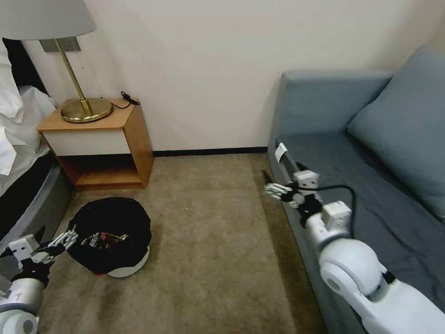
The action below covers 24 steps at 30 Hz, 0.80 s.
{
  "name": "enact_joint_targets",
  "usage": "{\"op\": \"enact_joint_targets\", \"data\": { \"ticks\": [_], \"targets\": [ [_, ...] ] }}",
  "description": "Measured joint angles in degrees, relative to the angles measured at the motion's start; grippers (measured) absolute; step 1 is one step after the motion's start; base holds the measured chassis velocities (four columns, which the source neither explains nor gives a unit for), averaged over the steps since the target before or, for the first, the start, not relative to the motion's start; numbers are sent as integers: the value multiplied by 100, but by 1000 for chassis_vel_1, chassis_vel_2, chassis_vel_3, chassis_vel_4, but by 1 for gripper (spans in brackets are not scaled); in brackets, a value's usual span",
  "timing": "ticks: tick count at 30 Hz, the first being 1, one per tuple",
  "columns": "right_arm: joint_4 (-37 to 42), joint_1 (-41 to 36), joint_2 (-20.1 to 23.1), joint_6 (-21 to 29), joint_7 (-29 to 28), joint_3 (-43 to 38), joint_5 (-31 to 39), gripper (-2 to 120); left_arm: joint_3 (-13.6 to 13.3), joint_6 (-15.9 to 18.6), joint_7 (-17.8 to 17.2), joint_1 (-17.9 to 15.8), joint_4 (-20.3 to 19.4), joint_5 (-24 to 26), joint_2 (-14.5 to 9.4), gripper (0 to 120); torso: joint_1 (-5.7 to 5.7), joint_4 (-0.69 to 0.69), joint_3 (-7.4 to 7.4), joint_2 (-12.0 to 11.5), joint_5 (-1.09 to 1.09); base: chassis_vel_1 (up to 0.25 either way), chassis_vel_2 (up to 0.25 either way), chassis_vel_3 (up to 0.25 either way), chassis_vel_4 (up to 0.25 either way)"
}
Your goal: Pick up the trash bin, then pick up the garbage on the floor and place it into the trash bin.
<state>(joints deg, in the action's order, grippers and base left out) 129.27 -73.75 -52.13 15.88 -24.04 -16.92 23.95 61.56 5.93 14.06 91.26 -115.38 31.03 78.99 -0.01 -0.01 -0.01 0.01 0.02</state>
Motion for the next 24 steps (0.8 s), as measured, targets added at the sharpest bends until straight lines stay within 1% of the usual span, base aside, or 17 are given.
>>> {"op": "enact_joint_targets", "data": {
  "ticks": [1, 2, 3, 5, 6, 7, 8, 9, 10, 11, 13, 14, 15, 16, 19, 21, 24],
  "targets": [
    [0, 0, 0, 0, 0, 0, 0, 100, 0, 0, 0, 0, 0, 0, 0, 100, 0, 0, 0, 0, 0, 0, 0, 0, 0],
    [41, -271, -124, -60, 30, -252, -206, 100, -107, -94, -7, 68, -141, -64, 100, 100, 0, 0, 0, 0, 0, 0, 0, 0, 0],
    [51, -330, -155, -74, 42, -303, -251, 100, -146, -123, -29, 88, -183, -83, 137, 100, 0, 0, 0, 0, 0, 0, 0, 0, 0],
    [149, -790, -441, -194, 182, -785, -673, 100, -525, -368, -319, 230, -463, -250, 361, 100, 0, 1, 0, 0, -2, 0, 0, 0, 0],
    [149, -790, -441, -194, 182, -785, -673, 100, -525, -368, -319, 230, -463, -250, 361, 100, 0, 1, 0, 0, -2, 0, 0, 0, 0],
    [163, -860, -513, -222, 221, -866, -758, 100, -647, -440, -418, 265, -535, -287, 413, 100, 0, 1, 0, 0, -2, 0, 0, 0, 0],
    [185, -974, -636, -268, 292, -1008, -892, 100, -844, -519, -542, 311, -637, -377, 482, 100, 0, 1, 0, 0, 0, 0, 0, 0, 0],
    [215, -1070, -743, -298, 338, -1129, -983, 100, -1039, -527, -648, 383, -757, -605, 542, 100, 0, 0, 0, 0, -1, 0, 0, 0, 0],
    [231, -1108, -783, -306, 352, -1176, -1011, 100, -1110, -506, -683, 414, -809, -701, 558, 100, 0, 1, 0, 0, -1, 0, 0, 0, 0],
    [231, -1108, -783, -306, 352, -1176, -1011, 100, -1110, -506, -683, 414, -809, -701, 558, 100, 0, 1, 0, 0, -1, 0, 0, 0, 0],
    [320, -1295, -968, -332, 422, -1364, -1131, 100, -1443, -346, -790, 520, -1060, -1066, 596, 100, 0, 2, 0, 0, -1, 0, 0, 0, 0],
    [352, -1367, -1049, -343, 444, -1420, -1179, 100, -1557, -285, -799, 554, -1155, -1172, 595, 100, 0, 1, 0, 0, -2, 0, 0, 0, 0],
    [352, -1367, -1049, -343, 444, -1420, -1179, 100, -1557, -285, -799, 554, -1155, -1172, 595, 100, 0, 1, 0, 0, -2, 0, 0, 0, 0],
    [396, -1467, -1201, -356, 463, -1486, -1249, 100, -1760, -199, -831, 614, -1317, -1266, 590, 100, 0, 1, 0, 0, -1, 0, 0, 0, 0],
    [476, -1689, -1549, -413, 524, -1533, -1420, 100, -2008, -157, -882, 712, -1546, -1355, 587, 100, 0, 1, 0, 0, -1, 0, 0, 0, 0],
    [488, -1725, -1605, -424, 535, -1534, -1452, 100, -2030, -159, -897, 725, -1578, -1361, 587, 100, 0, 1, 0, 0, -1, 0, 0, 0, 0],
    [527, -1856, -1844, -472, 577, -1533, -1570, 100, -2063, -161, -917, 783, -1712, -1361, 586, 100, 0, 1, 0, 0, -1, 0, 0, 0, 0]
  ]
}}
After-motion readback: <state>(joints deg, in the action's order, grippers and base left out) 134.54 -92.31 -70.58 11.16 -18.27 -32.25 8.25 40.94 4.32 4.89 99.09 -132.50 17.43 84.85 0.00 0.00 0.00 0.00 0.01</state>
